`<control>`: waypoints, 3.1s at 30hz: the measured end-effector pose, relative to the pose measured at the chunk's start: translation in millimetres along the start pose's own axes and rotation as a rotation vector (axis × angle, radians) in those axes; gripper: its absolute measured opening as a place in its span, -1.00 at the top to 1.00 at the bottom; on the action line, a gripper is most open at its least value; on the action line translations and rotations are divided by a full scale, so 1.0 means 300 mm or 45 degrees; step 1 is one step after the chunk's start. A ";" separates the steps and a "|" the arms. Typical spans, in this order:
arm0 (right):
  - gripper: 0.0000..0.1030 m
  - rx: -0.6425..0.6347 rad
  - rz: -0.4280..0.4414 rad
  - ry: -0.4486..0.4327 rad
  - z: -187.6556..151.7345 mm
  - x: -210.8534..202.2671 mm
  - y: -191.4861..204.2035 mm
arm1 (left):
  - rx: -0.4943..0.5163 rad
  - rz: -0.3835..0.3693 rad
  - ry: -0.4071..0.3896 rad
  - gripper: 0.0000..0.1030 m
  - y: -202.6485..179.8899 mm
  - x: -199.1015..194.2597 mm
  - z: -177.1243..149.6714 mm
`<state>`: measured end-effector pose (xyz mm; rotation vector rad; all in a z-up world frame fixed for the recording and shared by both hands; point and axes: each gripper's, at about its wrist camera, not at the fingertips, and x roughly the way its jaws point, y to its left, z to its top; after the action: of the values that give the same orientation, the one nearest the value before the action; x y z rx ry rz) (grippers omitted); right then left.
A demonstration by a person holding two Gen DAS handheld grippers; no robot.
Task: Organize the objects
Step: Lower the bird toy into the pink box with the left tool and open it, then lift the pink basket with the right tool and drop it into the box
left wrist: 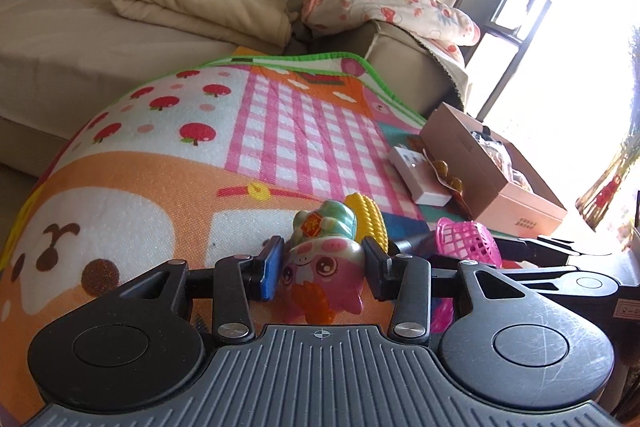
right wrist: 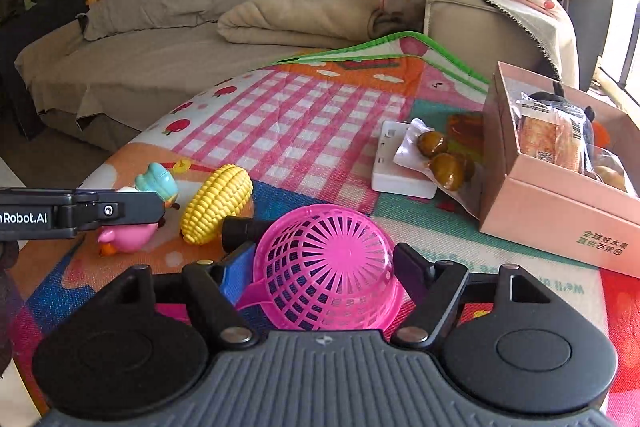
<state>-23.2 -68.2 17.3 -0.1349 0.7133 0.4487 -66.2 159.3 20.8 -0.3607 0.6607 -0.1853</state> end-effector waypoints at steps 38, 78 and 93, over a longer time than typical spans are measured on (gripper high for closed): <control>-0.45 0.255 -0.520 -0.359 -0.313 -0.507 -0.514 | 0.446 -0.443 -0.062 0.08 -0.877 0.400 0.272; 0.28 0.418 -0.642 0.003 -0.263 -0.241 -0.491 | 0.284 -0.233 -0.160 0.00 -0.366 0.153 0.080; -0.85 0.791 -0.782 0.059 -0.161 -0.107 -0.565 | 0.332 -0.260 -0.069 0.00 -0.409 0.189 -0.083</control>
<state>1.1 -244.3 -3.4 0.2206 0.7857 -0.3704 -44.4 23.7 17.7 -0.1811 0.5378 -0.4504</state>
